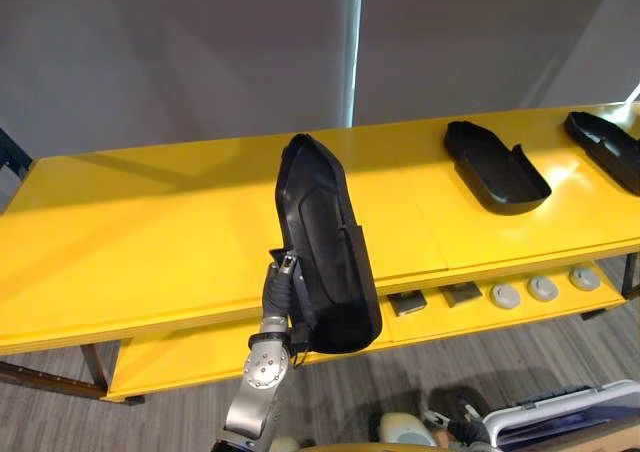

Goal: Walk over and take plastic housings, then place them on the shelf

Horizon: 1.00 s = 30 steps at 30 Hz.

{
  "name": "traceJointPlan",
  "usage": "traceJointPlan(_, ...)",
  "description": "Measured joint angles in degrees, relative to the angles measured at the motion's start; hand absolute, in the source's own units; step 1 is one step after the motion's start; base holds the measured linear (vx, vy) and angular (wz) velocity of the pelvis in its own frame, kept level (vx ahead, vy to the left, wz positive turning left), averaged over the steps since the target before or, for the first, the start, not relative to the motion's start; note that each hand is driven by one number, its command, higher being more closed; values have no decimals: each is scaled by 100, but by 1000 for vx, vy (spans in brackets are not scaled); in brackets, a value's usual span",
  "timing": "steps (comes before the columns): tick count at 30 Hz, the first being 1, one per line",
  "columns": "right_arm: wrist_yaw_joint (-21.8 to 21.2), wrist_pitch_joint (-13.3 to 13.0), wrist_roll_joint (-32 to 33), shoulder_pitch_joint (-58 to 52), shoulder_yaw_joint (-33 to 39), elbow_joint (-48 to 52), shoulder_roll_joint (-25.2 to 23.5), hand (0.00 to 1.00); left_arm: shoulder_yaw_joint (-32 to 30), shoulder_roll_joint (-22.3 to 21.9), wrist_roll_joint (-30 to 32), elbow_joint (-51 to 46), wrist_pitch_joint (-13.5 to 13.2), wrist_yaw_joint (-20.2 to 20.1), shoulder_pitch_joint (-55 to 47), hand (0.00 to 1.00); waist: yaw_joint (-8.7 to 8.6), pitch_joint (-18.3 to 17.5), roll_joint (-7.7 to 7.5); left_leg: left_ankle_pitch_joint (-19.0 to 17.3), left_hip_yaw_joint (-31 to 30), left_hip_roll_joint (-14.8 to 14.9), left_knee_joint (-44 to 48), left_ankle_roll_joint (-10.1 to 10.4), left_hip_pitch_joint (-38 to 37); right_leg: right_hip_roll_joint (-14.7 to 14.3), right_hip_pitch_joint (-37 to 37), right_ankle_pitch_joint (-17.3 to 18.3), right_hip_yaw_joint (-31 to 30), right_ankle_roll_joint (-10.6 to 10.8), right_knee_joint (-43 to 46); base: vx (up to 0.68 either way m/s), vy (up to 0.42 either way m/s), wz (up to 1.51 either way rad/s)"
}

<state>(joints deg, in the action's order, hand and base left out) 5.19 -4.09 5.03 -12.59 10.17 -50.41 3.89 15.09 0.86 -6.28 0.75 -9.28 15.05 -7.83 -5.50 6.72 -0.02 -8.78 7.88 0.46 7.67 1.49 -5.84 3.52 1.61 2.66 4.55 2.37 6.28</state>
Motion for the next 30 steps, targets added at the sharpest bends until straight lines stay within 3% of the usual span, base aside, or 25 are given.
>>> traceJointPlan(5, -28, -2, -117, -19, -1, 0, -4, 0, -471, 65, 255, 120, 75, 60, 18, 100, 13, -35, -8, 149, 6, 34, -194, -61, -74, -72, 156, -251, 9, -50, -381, -27, -15, 1)
traceJointPlan(9, -41, -1, -185, -49, -96, 10, 3, 0, -743, 148, 880, 604, 373, 286, 472, 100, 13, -104, -16, 387, 20, 43, -479, -75, -124, -118, 205, -494, 16, -116, -646, -135, -40, 1)
traceJointPlan(17, -72, -2, -354, -241, -236, 37, 19, 0, -1142, 215, 1509, 1447, 675, 816, 1712, 100, -47, -200, -116, 682, 357, 120, -1178, 150, -268, -197, 211, -701, 5, -127, -1099, -128, -48, -11)
traceJointPlan(24, -165, -4, -369, -380, -439, 279, 32, 0, -1595, 404, 1842, 2434, 1050, 1165, 2568, 100, -314, -220, -176, 703, 489, 173, -1344, 185, -146, -279, 24, -700, -97, -126, -1210, -20, -21, -10)
traceJointPlan(28, -170, -21, -395, -382, -448, 308, 23, 0, -1710, 515, 2036, 2836, 1173, 1177, 2938, 100, -324, -223, -181, 756, 542, 192, -1342, 223, -90, -304, -76, -764, -145, -109, -1187, 62, 0, -11)
traceJointPlan(29, -172, -33, -403, -378, -450, 308, 23, 0, -1742, 527, 2051, 2887, 1196, 1194, 2982, 0, -329, -222, -180, 791, 562, 198, -1341, 222, -91, -309, -95, -787, -145, -123, -1160, 84, 10, -12)
traceJointPlan(30, -173, -52, -412, -378, -451, 310, 21, 0, -1760, 574, 2048, 2995, 1259, 1237, 3068, 0, -342, -222, -179, 805, 580, 206, -1340, 204, -97, -319, -107, -832, -142, -142, -1132, 79, 10, -5)
